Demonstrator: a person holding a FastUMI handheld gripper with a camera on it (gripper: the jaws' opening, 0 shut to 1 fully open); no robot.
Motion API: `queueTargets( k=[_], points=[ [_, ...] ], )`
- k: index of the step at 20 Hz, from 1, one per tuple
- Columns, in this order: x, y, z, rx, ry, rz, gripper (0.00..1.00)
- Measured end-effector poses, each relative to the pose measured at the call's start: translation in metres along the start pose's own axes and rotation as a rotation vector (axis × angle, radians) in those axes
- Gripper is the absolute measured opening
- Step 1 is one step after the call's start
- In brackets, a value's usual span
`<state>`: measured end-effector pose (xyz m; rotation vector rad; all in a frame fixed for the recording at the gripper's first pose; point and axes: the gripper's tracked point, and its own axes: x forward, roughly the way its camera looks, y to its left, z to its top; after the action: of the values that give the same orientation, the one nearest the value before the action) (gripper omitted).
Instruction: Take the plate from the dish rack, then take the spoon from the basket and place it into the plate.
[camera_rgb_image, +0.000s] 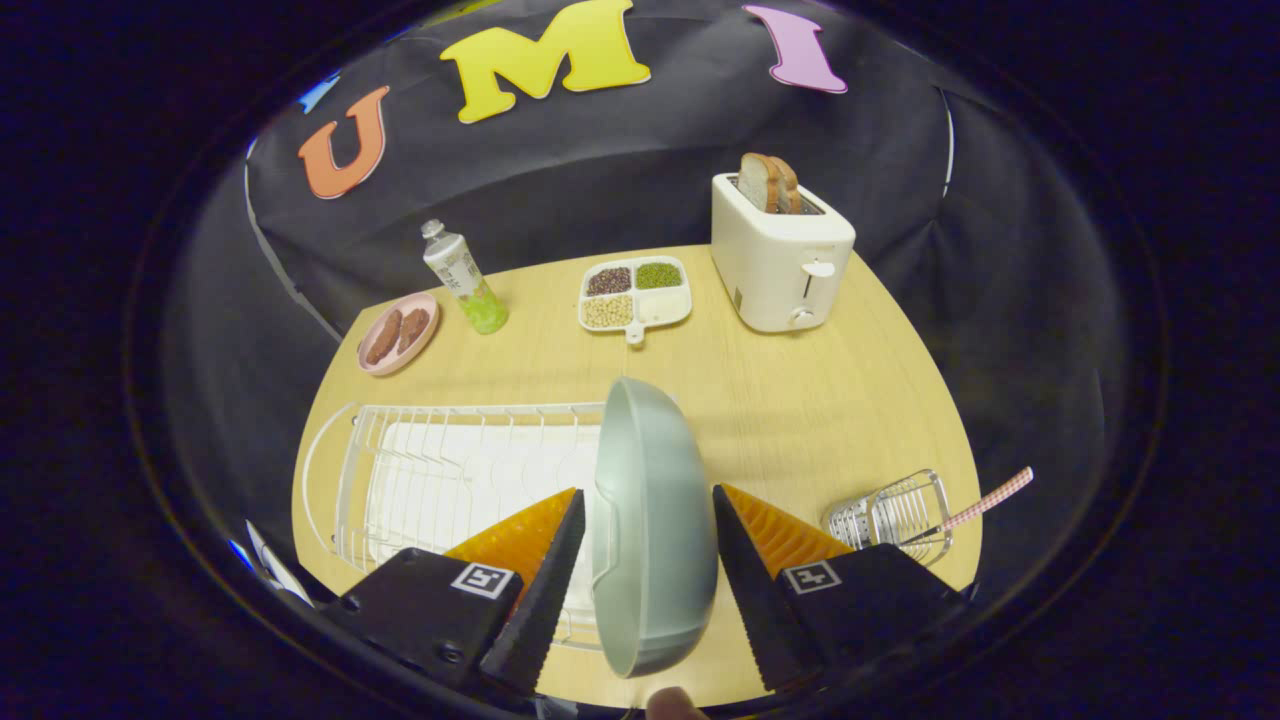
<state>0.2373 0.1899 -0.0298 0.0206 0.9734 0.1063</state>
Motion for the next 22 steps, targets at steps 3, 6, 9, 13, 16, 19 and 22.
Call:
queueTargets(
  k=[3, 6, 9, 13, 16, 19, 22],
  points=[
    [0.009, 0.003, -0.007, -0.012, 0.033, -0.050, 0.72],
    [0.011, -0.001, -0.009, -0.037, 0.035, -0.138, 0.64],
    [0.010, -0.006, -0.008, -0.063, 0.033, -0.241, 0.49],
    [0.004, 0.000, -0.007, -0.084, 0.038, -0.295, 0.37],
    [-0.008, -0.003, 0.003, -0.086, 0.010, -0.331, 0.36],
    [-0.022, -0.007, 0.015, -0.089, -0.032, -0.359, 0.36],
    [-0.046, 0.001, 0.020, -0.070, -0.075, -0.303, 0.36]
  ],
)
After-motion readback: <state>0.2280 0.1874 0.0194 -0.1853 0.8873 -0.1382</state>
